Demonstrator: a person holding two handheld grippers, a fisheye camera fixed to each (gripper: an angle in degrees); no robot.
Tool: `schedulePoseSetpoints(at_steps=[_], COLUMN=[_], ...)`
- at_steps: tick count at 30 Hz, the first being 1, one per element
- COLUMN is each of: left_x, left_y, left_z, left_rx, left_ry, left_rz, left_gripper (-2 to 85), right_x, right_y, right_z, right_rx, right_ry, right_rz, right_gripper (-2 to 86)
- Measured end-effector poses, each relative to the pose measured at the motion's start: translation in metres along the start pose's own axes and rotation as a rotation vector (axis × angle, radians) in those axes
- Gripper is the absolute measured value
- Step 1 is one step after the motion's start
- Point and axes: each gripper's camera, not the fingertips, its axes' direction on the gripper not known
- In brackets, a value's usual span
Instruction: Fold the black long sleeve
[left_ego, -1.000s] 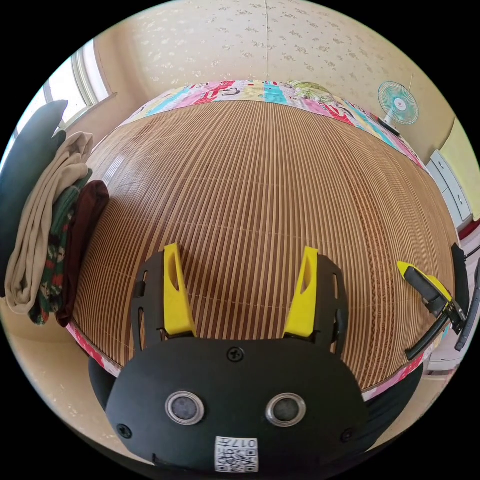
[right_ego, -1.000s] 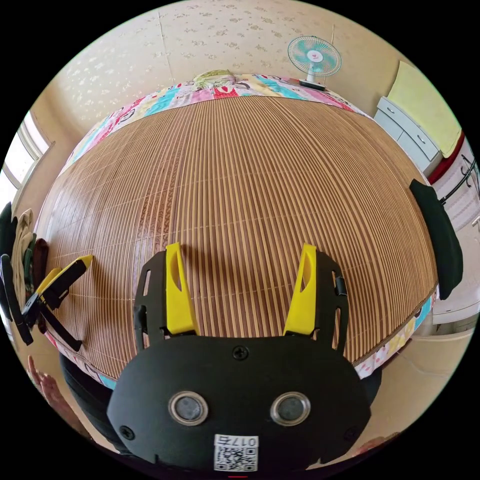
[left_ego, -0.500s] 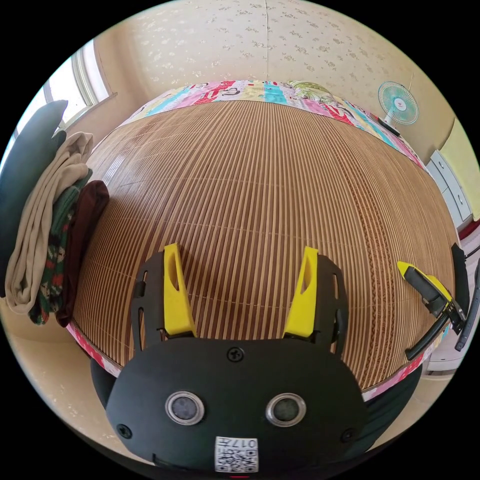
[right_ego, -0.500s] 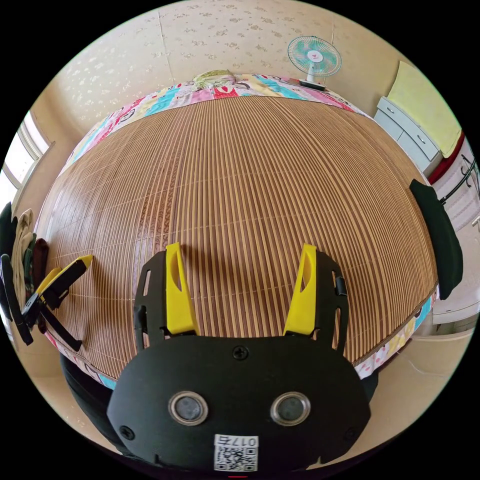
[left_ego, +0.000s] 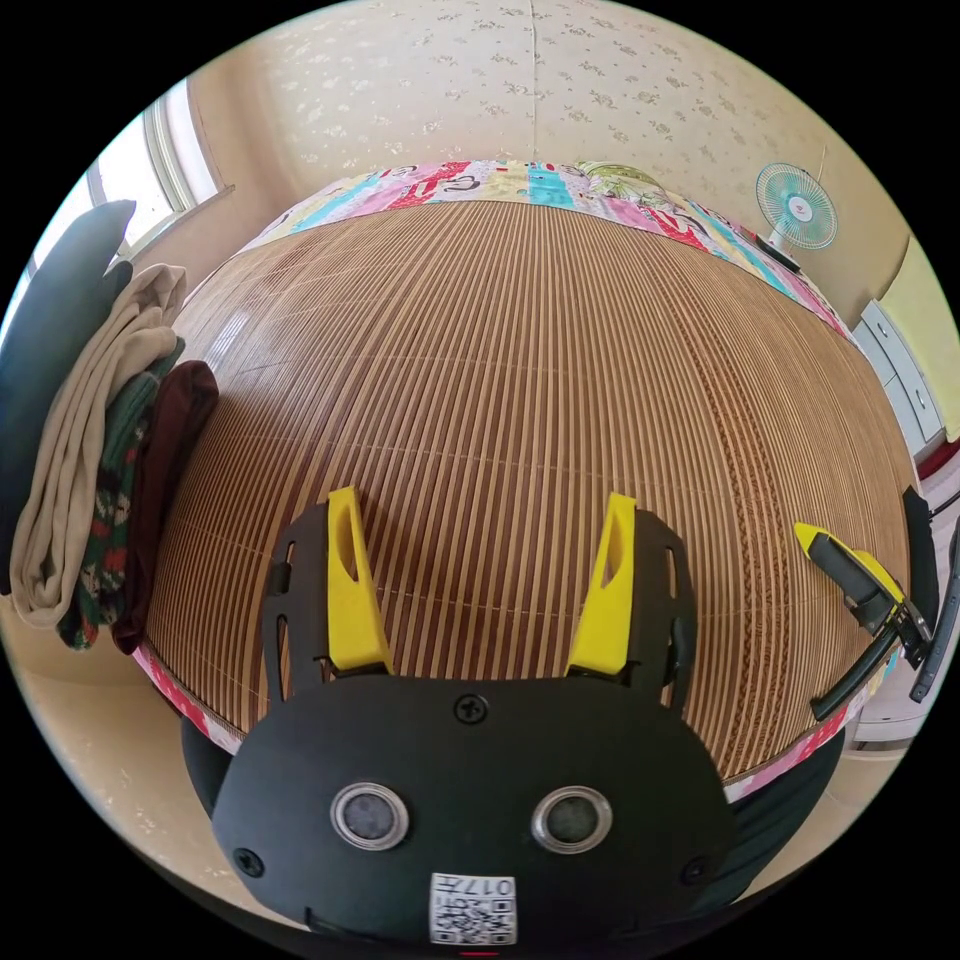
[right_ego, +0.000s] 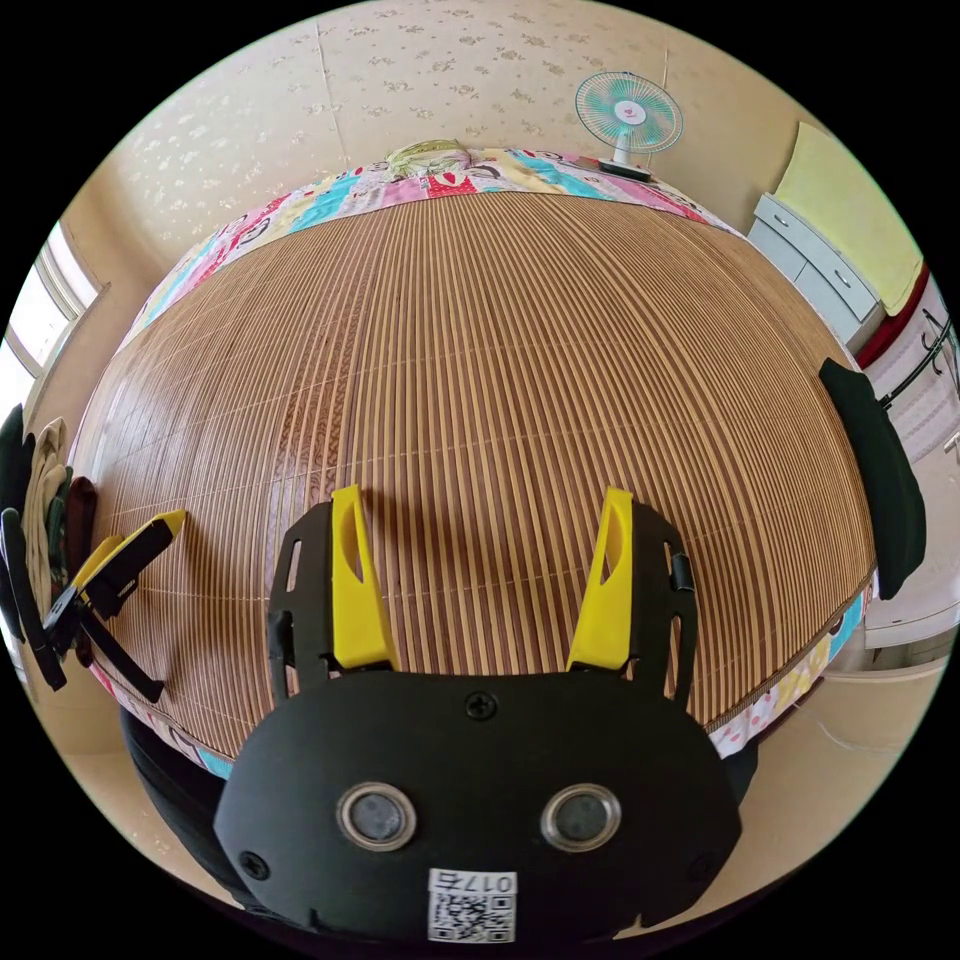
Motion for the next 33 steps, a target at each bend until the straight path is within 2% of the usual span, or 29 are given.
schedulePoseSetpoints(at_steps=[33], left_x=[-0.023], left_y=[-0.017], left_z=[-0.007], left_rx=[0.001], left_ry=[-0.004], left_rz=[-0.001], left_gripper=[31.3], right_x=[0.025], right_y=[0.012], right_z=[0.001], right_rx=[-0.001], right_ry=[0.004], right_rz=[0.003], right_gripper=[30.7])
